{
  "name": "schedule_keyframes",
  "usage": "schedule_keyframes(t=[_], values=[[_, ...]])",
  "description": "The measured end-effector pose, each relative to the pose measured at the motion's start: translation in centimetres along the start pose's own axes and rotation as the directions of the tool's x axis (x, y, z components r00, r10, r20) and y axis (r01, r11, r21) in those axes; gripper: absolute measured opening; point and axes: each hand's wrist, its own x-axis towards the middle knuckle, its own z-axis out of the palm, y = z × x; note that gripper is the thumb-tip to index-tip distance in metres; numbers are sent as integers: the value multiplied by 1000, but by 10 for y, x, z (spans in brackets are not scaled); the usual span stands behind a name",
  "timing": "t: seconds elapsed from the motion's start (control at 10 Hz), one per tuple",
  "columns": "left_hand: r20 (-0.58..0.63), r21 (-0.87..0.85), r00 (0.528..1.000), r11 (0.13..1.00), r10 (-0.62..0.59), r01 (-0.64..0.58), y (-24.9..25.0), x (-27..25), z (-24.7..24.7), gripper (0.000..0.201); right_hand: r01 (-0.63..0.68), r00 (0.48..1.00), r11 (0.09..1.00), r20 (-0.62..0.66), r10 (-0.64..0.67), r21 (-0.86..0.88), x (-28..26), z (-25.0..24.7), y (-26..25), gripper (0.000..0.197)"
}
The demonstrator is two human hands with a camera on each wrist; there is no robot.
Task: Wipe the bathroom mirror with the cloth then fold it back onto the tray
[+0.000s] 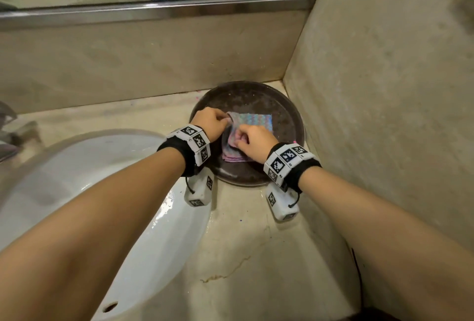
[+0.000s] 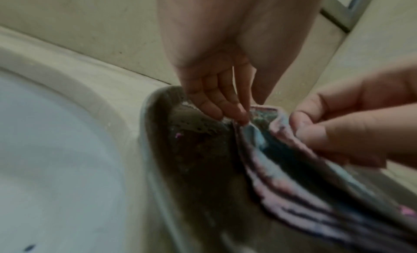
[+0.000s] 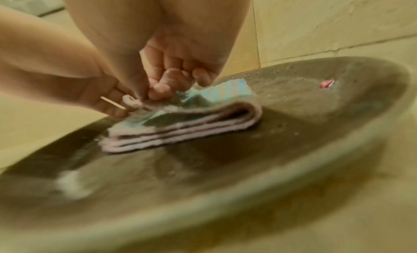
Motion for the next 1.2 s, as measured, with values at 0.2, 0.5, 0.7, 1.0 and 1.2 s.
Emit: schedule_keyframes(t=[0.2, 0.5, 0.7, 1.0, 1.2], values=[[128, -299, 984, 941, -127, 160, 0, -9, -1, 15, 47, 997, 999, 66, -47, 0, -20, 15, -1, 11], [9, -277, 983, 944, -185, 180, 3, -6, 6, 32, -180, 953, 982, -239, 188, 56, -20, -11, 20, 13], [-162, -133, 972, 979, -173, 152, 5, -1, 5, 31, -218, 974, 974, -72, 213, -64, -26, -6, 38, 20], [51, 111, 992, 988, -115, 109, 8, -20, 3, 39, -251, 968, 958, -67, 244, -140, -26, -11, 27, 24], [198, 197, 974, 978, -107, 67, 0, -34, -1, 51, -327, 945, 935, -35, 325, -135, -32, -12, 14, 28]])
